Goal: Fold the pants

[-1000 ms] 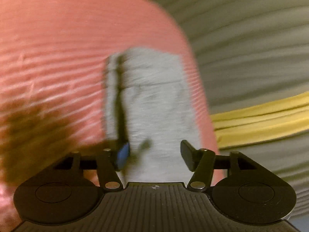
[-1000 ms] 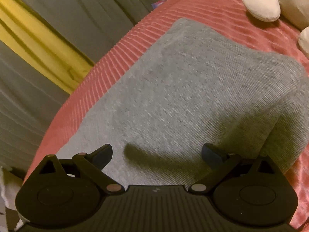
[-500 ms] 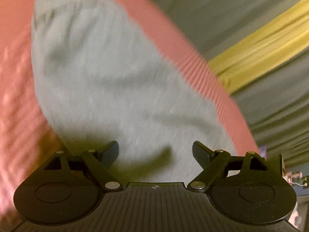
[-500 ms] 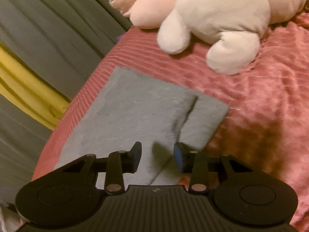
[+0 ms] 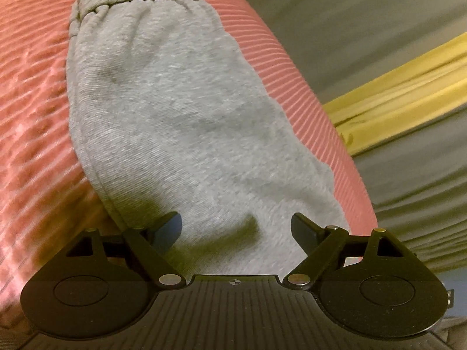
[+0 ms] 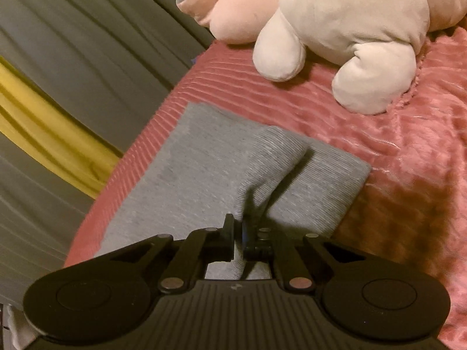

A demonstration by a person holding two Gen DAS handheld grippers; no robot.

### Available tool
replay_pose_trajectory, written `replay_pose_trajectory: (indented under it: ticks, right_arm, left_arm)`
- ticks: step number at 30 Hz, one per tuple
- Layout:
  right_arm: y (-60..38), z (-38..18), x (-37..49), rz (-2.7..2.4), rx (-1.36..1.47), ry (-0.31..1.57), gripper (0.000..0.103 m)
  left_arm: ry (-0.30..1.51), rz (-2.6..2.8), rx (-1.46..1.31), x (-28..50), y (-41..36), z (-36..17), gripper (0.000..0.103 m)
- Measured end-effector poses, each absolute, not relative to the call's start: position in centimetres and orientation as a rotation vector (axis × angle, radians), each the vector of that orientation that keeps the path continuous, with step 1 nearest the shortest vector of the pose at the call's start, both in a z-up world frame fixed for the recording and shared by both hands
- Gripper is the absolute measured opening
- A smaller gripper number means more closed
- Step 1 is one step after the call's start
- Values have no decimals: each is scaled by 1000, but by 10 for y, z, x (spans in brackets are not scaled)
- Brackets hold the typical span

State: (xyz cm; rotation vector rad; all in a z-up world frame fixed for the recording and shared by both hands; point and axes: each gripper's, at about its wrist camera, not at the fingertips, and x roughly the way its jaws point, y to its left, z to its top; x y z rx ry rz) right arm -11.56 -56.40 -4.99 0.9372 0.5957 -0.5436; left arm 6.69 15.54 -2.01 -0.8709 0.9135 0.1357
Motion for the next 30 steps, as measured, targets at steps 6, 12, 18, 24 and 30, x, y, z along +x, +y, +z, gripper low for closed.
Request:
replay_pose_trajectory:
  ticks: [6,12,18,24,30]
  right_arm:
    - [-569,-59,-100,-526,962,673,12]
    - [-553,-27,-109,-543,844,553,3]
    - [-558,-29,-123,-604,775,611,2]
    - [-563,-35,-130,-623,769,644,2]
    - [-553,-31,-106,-779,495,796,7]
  left_arm:
    - [919,142,-883,78,157,-29,89]
    - [880,170,-881,72,160,-24,90]
    - [876,162,-825,74,154,-19,90]
    - [885,125,-702,80,139,-13,90]
    - [930,58,-561,90,118,-13,90]
